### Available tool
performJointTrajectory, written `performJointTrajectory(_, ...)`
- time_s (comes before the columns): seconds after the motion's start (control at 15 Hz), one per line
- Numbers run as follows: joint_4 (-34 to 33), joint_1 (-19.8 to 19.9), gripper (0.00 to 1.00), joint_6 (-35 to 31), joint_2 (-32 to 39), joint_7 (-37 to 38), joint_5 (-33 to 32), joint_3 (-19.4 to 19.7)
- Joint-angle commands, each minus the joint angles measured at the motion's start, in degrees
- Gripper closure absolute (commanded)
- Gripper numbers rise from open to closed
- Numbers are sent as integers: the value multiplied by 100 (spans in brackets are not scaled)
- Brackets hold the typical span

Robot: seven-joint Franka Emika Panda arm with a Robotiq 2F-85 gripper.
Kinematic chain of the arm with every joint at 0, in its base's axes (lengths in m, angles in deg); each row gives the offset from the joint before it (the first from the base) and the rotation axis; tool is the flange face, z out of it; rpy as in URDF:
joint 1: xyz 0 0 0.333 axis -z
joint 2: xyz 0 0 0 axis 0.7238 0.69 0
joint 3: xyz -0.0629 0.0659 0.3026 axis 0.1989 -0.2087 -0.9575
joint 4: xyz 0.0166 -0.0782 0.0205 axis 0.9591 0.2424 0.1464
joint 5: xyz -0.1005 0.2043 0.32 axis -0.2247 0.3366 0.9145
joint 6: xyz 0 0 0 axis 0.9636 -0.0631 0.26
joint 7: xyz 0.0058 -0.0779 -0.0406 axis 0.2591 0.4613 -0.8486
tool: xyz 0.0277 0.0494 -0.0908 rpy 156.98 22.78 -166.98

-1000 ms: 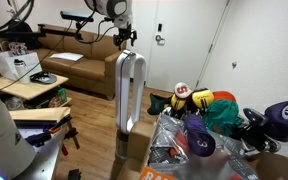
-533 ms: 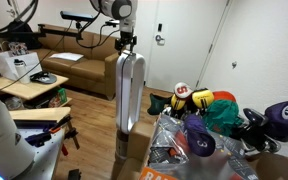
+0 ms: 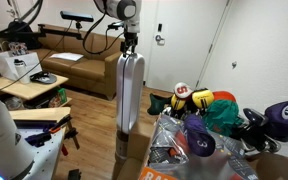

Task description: Remove the remote from the fan then place it on the left arm of the couch

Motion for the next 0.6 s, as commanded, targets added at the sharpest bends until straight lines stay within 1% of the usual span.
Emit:
performJointTrajectory(0.0,-198,-13,0,16,208,-366,-328,50)
performJointTrajectory(0.13,-232,-36,0,-72,260,-456,-444,78)
performJointTrajectory(0.2,-258,-61,25,-121,284,-459,-519,94)
performJointTrajectory(0.27,-288,-94,26,-137,303,-409,-614,113)
performJointTrajectory(0.53,-294,-166,54,-433,314,-393,-812,125)
